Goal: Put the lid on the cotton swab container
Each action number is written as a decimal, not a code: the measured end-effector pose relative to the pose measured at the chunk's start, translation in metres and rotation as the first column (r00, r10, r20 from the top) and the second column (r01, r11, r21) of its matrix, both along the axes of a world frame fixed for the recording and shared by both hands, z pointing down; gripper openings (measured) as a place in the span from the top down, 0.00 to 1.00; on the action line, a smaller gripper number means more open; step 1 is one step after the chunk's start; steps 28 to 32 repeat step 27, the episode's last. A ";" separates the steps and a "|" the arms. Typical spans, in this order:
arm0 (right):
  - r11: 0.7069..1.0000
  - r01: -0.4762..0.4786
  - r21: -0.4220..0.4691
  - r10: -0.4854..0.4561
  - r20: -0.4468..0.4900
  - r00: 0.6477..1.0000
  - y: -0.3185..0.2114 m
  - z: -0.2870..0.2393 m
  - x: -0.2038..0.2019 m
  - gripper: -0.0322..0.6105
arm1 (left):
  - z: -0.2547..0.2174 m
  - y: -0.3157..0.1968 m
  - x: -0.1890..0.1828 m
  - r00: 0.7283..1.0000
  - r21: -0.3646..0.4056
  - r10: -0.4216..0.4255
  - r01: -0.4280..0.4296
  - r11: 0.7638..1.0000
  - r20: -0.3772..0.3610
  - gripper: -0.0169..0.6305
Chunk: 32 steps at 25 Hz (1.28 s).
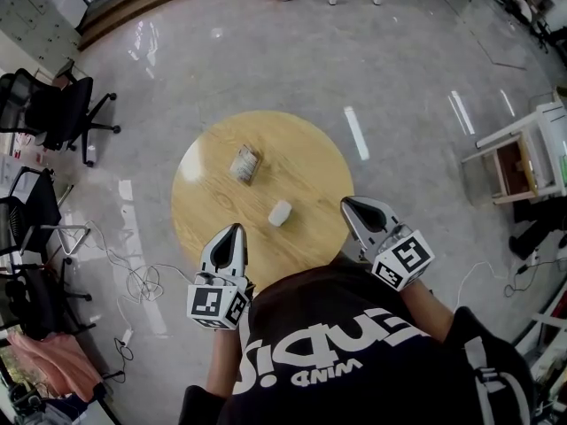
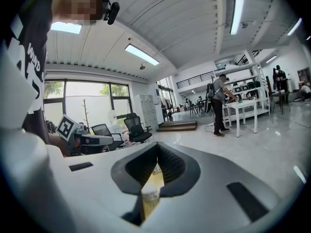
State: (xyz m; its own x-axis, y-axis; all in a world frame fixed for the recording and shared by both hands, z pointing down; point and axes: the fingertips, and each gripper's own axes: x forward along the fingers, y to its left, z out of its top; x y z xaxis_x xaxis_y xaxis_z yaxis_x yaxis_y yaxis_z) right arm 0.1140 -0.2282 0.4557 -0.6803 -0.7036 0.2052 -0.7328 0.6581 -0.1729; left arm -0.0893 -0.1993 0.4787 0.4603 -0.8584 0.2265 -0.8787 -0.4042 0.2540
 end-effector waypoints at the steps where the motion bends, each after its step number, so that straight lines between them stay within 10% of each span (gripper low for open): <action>1: 1.000 0.003 0.002 -0.003 -0.004 1.000 0.000 0.000 -0.001 0.95 | 0.000 -0.001 0.000 1.000 -0.001 -0.003 0.003 1.000 0.002 0.96; 32: 1.000 0.005 -0.029 -0.006 -0.024 1.000 0.002 0.016 -0.002 0.95 | -0.004 -0.005 -0.001 1.000 0.032 -0.019 0.019 0.999 0.011 0.96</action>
